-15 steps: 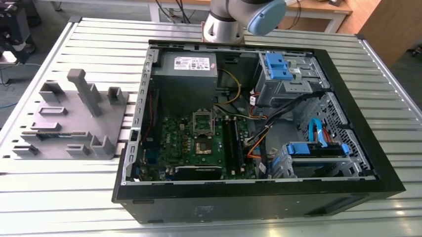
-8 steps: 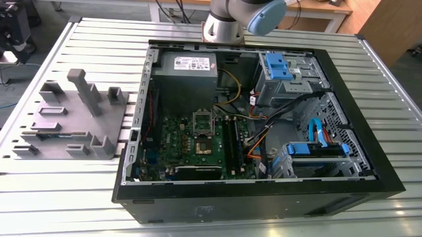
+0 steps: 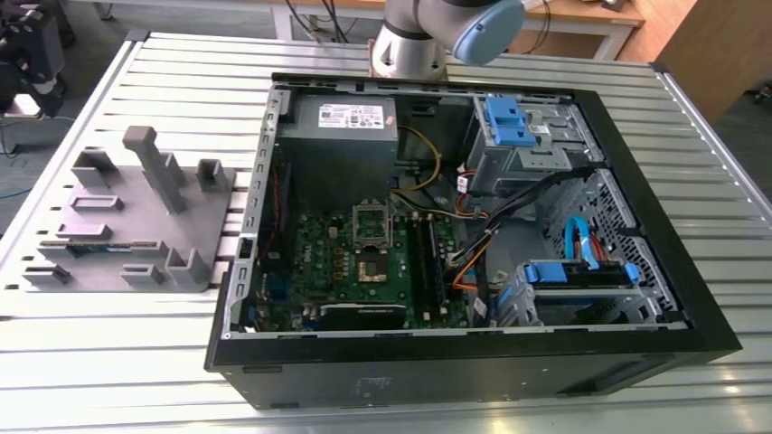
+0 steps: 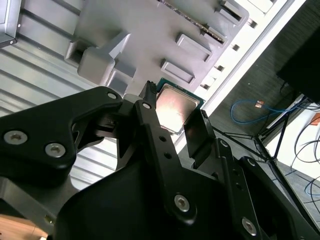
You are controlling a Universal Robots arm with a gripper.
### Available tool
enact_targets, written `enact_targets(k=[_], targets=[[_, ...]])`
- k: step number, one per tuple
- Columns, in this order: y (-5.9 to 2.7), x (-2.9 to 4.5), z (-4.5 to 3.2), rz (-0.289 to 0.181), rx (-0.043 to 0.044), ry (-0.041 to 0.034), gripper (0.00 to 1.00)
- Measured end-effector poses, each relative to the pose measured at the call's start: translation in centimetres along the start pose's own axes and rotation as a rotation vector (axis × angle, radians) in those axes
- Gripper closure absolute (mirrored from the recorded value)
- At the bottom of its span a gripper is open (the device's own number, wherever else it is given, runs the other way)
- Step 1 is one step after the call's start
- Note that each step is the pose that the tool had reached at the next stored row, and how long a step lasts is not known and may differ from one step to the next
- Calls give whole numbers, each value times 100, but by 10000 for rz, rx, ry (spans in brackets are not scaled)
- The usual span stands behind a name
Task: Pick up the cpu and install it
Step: 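Pick up the cpu and move it towards the insertion slot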
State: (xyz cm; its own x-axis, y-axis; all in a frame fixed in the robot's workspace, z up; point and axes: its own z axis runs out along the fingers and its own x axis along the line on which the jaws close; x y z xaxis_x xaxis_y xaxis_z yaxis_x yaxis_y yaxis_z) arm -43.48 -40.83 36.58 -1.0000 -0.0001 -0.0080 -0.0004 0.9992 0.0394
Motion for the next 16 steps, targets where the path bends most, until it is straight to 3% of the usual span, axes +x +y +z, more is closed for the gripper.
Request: enact_targets(k=[16], targets=[[0, -223, 2, -1, 0, 0, 53]])
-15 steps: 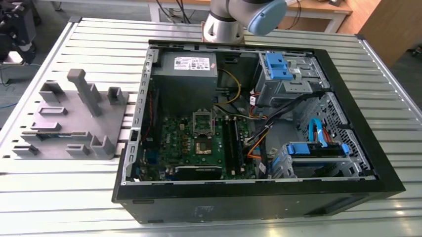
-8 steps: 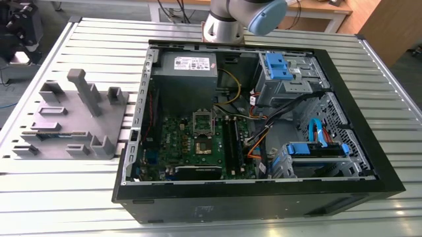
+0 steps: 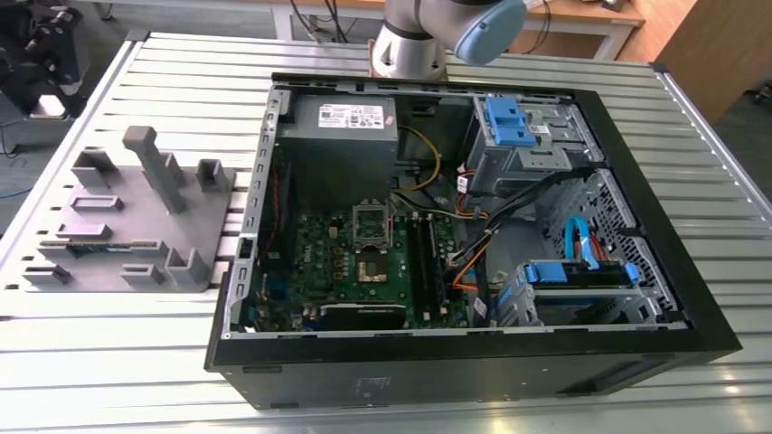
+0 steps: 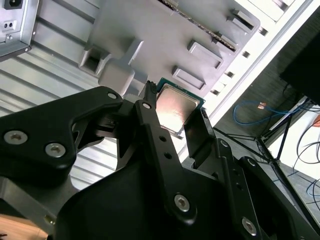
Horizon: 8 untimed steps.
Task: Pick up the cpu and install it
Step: 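Pick up the cpu and move it towards the insertion slot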
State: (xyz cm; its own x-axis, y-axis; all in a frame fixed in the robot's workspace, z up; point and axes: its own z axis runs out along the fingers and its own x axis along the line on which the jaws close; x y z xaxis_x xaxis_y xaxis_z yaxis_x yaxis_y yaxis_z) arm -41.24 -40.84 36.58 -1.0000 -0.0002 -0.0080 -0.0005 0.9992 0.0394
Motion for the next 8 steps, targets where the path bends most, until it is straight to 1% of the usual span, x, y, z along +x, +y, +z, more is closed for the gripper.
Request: enact_targets(k=[8], targets=[[0, -125, 0, 0, 1, 1, 53]])
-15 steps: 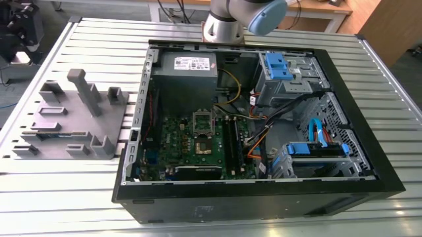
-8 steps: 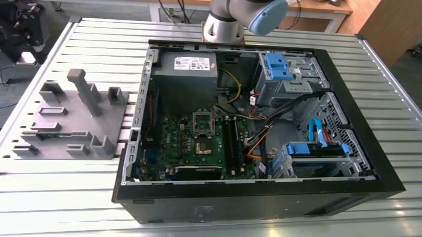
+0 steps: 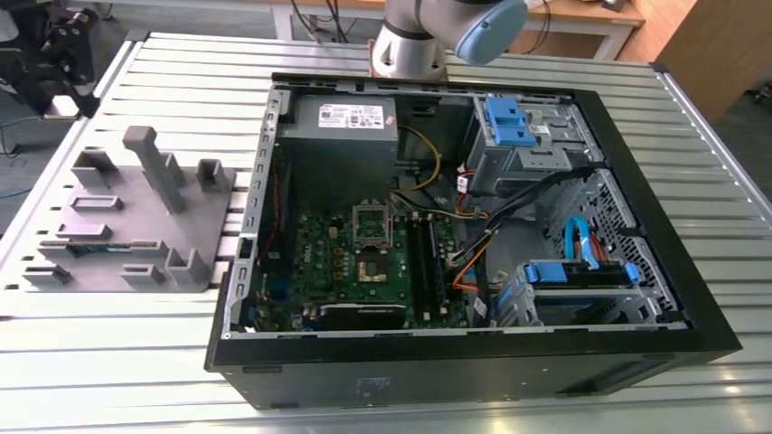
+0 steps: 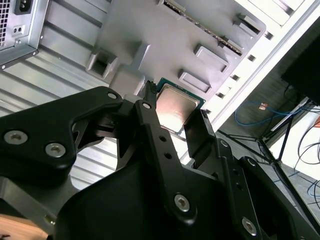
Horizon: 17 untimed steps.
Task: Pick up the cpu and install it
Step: 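Pick up the cpu and move it towards the insertion slot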
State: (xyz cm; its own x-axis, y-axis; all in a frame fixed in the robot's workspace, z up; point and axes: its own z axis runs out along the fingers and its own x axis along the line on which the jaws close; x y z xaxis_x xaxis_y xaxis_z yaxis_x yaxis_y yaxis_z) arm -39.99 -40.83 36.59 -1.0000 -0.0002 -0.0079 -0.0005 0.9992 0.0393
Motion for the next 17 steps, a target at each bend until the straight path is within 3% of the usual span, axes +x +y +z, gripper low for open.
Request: enact_targets(k=[17], targets=[[0, -357, 3, 0, -1, 0, 53]])
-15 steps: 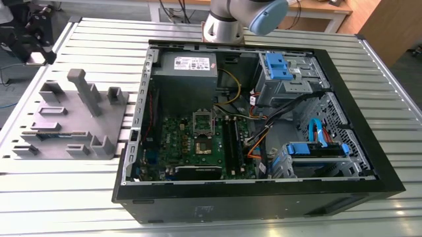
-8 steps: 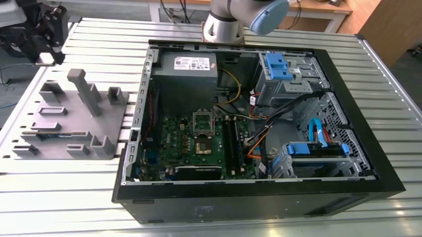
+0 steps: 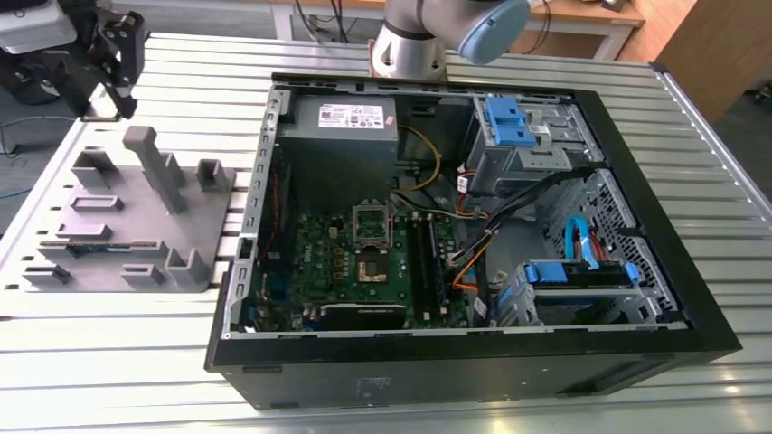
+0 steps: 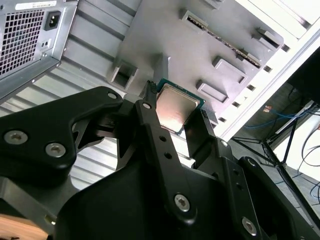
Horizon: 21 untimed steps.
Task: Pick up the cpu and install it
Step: 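Pick up the cpu and move it towards the insertion slot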
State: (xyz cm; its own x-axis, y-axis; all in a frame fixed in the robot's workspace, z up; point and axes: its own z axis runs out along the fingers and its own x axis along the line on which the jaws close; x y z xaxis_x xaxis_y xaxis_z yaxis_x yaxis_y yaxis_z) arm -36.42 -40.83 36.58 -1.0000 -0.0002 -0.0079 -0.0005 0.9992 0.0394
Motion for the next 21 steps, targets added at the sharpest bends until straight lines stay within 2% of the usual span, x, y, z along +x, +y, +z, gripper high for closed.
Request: enact_targets(k=[8, 21], targets=[[0, -193, 1, -1, 1, 1, 53], [-1, -589, 5, 0, 0, 10, 53]])
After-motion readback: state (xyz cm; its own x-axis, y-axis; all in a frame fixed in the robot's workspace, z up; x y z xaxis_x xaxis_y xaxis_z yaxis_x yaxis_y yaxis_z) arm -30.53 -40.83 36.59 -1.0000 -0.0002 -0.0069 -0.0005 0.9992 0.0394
